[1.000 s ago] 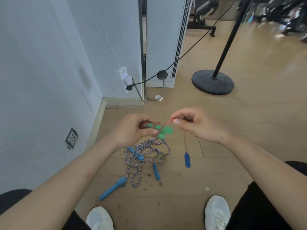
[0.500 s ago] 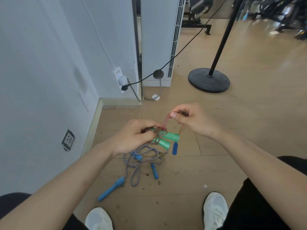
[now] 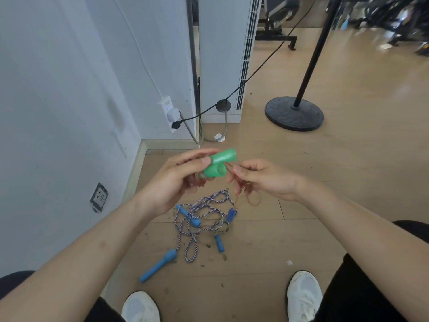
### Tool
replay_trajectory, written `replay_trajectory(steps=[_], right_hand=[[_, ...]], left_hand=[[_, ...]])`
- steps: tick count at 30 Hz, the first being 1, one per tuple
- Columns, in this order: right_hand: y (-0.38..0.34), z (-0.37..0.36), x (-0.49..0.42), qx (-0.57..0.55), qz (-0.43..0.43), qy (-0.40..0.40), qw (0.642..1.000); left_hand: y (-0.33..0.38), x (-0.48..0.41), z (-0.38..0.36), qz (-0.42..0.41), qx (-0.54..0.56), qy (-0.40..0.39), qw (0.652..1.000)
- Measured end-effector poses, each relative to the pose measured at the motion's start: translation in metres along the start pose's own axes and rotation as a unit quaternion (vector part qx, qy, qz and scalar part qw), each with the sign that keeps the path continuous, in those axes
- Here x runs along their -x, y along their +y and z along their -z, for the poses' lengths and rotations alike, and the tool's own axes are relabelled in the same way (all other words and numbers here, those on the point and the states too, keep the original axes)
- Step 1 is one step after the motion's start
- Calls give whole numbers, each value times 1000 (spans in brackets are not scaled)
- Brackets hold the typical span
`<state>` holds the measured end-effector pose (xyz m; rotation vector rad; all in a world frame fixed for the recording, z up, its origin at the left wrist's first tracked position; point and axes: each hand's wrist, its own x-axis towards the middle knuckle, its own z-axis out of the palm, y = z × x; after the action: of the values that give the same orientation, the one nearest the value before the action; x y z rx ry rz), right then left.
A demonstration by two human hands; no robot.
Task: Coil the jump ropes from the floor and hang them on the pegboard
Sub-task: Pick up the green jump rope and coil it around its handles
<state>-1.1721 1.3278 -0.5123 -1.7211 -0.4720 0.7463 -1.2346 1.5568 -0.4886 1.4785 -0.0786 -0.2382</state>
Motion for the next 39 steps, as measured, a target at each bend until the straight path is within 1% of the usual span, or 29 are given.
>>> replay_trajectory(steps=[1,3,7,10,14,16,18,21,22,24,25,26,28,31,33,35,39], right_hand=[[-1,-3,1,-20,-10,-17,1000],[1,-6,1,-43,-29,-48,997],[5,-9,1,-55,-54,-65,995],[8,-10,-1,-27,-30,-49,998],[5,-13,-4,-33,-13,12,999],[4,-14,-4,-24,-12,27,999],[6,-15,-5,-34,-26,21,999],[8,-18,-5,-136,-68,3,988],[7,-18,-5,-147,-73,1,986],[7,-17,-5,-124,-85,-9,989],[8,-16,-4,-90,-89,-12,992],[8,-16,-4,-42,-88,-5,995],[9,-15,-4,55,-71,31,995],[10,-18,-4,117,-47,88,988],[9,-20,-4,118,-23,94,988],[6,-24,-3,97,6,102,990],[4,-25,-6,50,39,158,985]], left_hand=[[0,-2,1,7,38,11,999],[2,-6,5,19,82,39,996],[1,-9,10,57,142,88,984],[1,-9,12,77,168,109,977],[1,-11,15,83,180,117,973],[2,-11,16,81,183,124,972],[4,-11,17,76,194,133,969],[7,-12,19,67,216,143,964],[8,-13,20,64,219,147,962],[8,-15,23,60,225,161,959],[7,-16,25,61,226,171,957],[6,-16,27,63,224,181,955],[4,-18,31,70,206,203,955],[-2,-20,32,89,152,225,958],[-8,-21,30,113,104,225,962],[-14,-22,27,130,71,208,967],[-22,-22,24,145,28,174,974]])
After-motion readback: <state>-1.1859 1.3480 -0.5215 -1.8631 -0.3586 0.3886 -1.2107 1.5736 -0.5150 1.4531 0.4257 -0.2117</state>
